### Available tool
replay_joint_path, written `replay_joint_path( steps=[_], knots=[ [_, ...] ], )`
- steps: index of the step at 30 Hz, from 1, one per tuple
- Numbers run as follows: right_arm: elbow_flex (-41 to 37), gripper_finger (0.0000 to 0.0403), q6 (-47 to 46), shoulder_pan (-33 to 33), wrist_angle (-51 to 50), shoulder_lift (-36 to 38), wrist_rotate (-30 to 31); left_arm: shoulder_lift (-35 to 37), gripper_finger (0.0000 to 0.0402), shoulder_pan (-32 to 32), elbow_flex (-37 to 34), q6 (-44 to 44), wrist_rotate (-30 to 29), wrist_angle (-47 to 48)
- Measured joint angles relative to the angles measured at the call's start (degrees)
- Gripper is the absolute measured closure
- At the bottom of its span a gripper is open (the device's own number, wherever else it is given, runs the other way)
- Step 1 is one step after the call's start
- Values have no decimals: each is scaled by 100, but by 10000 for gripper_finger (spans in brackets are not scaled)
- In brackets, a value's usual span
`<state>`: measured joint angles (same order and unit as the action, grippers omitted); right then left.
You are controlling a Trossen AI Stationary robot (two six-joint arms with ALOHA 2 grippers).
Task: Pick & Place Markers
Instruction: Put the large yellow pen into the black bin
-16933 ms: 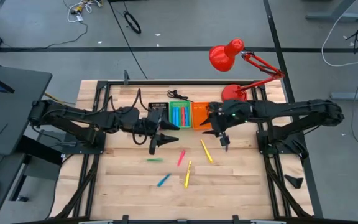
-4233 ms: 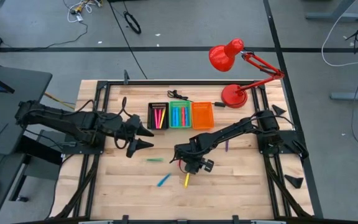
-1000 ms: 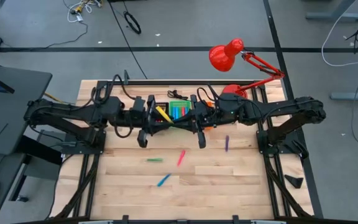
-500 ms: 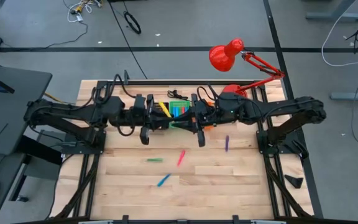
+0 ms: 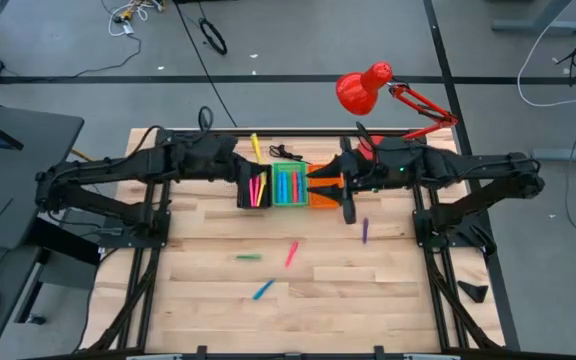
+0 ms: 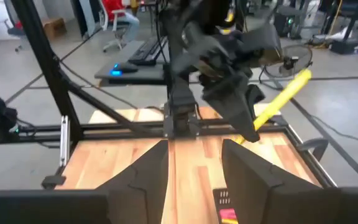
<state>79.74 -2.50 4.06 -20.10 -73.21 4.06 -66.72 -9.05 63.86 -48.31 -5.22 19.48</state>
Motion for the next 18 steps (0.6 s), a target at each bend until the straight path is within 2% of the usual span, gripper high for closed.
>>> replay_joint_path(
  steps=[8,13,18],
  knots=[
    [-1,250,118,-112,50,98,1,-50,366,-565,3,-1371,1055,1567],
    [-1,250,629,-115,8,99,1,-219,366,-761,10,-1866,1647,2196],
    [-1,250,754,-115,68,98,1,-561,366,-937,8,-2052,2405,3351]
  ],
)
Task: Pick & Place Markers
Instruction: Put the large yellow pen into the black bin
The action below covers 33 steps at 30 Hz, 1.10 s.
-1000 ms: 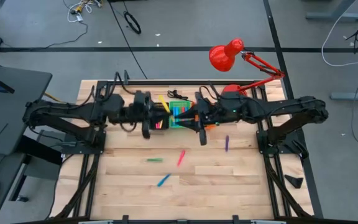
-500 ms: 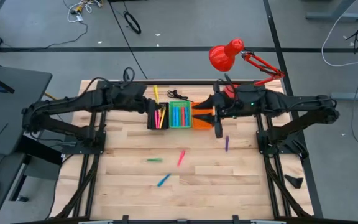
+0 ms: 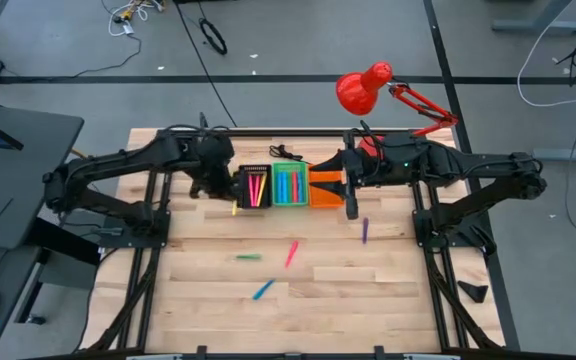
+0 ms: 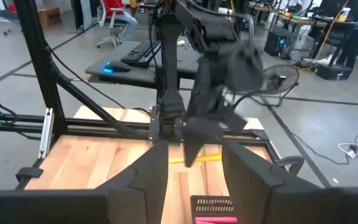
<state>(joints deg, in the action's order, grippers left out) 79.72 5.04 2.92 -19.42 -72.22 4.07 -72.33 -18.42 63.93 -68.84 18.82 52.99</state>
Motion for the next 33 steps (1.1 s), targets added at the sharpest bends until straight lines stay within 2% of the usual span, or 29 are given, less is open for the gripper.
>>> replay_joint_path(
  steps=[6,12,16,23,28,33],
  knots=[
    [0,250,2,0,-13,0,-2,-337,366,-72,-3,44,215,1054],
    [0,250,19,0,-101,0,0,-598,366,-189,1,94,342,1103],
    [-2,250,19,0,-144,0,-2,-962,366,-486,64,275,675,1068],
    [-2,250,19,4,-271,0,-2,-1985,366,-1052,894,939,937,1177],
    [-2,250,4,3,-377,0,-4,-2783,366,-1427,1620,1403,1382,1506],
    [-2,250,2,4,-545,0,-11,-3348,366,-1534,2144,1956,1312,2050]
  ],
)
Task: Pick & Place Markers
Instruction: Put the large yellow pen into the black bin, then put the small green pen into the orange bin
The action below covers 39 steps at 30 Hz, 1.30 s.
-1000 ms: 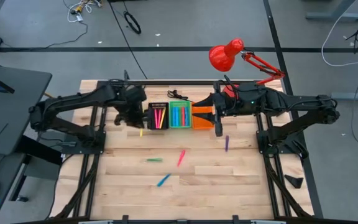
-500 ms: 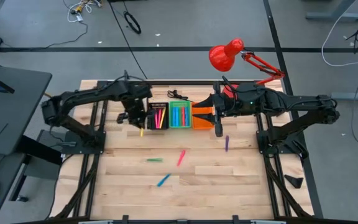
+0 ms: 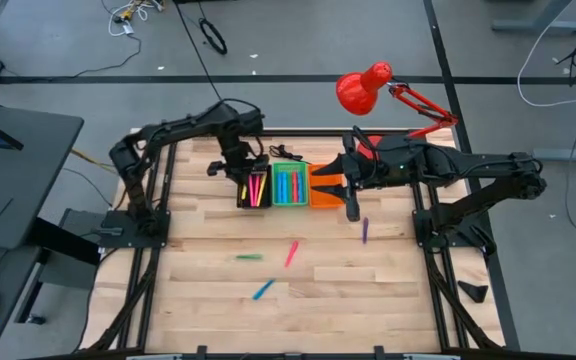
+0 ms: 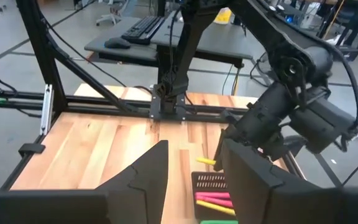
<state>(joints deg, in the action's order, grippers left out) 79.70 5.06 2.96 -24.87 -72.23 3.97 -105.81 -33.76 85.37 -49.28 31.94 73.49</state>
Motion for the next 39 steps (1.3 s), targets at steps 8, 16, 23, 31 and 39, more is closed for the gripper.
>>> replay_joint_path(
  steps=[8,16,23,31,39],
  knots=[
    [0,250,-2,-2,-67,0,-6,-537,366,-22,10,492,-28,182],
    [0,250,-2,-2,-63,0,-7,-995,366,-263,10,842,-9,156],
    [0,250,-2,0,-115,0,-7,-1275,364,-372,8,888,137,141],
    [0,250,-2,0,-173,0,-7,-1268,294,-370,9,922,136,-110],
    [0,250,426,-2,-429,0,8,-1261,243,-367,479,1322,203,-92]
  ],
)
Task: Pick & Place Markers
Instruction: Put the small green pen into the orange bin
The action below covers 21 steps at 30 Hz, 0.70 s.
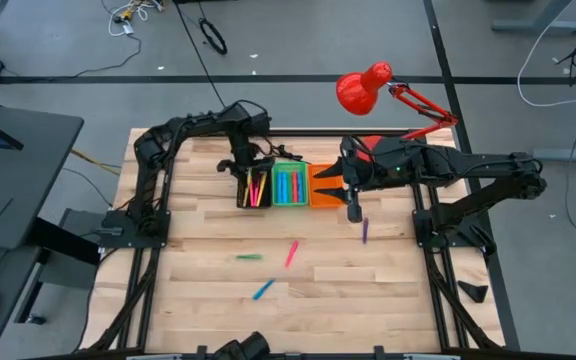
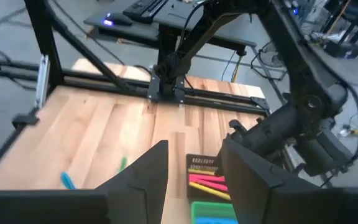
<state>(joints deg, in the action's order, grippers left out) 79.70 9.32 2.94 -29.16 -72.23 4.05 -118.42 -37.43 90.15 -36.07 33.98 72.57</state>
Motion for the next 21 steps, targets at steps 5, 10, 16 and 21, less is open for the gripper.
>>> replay_joint_path(
  steps=[5,10,16,21],
  knots=[
    [0,250,-97,-20,-143,-1,137,339,233,129,723,863,-970,-20],
    [0,250,-543,-90,-185,-2,473,880,233,231,1006,1694,-1654,-540],
    [0,250,-682,-116,-194,-2,477,1691,232,462,972,3249,-1653,-866],
    [0,250,-688,-116,-193,-2,475,2226,232,842,970,4394,-1671,-582]
  ],
)
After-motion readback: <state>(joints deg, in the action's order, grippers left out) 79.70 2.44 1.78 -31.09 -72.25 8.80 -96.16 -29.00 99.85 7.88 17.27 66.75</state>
